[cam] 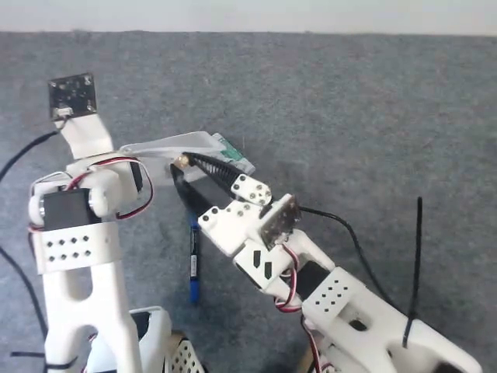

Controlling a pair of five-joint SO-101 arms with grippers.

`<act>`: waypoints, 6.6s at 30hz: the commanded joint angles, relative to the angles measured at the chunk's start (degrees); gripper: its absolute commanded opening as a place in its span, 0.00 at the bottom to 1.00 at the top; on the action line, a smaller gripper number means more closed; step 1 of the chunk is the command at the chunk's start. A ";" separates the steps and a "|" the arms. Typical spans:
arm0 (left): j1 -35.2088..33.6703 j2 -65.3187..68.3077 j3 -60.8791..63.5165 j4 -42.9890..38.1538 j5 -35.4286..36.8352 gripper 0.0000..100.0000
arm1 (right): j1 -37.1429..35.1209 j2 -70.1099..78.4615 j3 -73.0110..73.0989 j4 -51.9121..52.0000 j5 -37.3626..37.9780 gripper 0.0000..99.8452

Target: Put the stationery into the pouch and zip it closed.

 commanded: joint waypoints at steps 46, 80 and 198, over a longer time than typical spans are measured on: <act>-13.27 -0.09 -2.24 -1.76 -0.09 0.01 | -2.77 -15.87 0.97 31.08 -0.35 0.14; -26.55 -0.09 0.57 -7.91 5.45 0.01 | 6.81 22.55 -25.58 44.53 -7.38 0.14; -3.69 0.18 -8.13 0.26 2.73 0.01 | 19.65 37.32 -79.03 110.81 8.09 0.01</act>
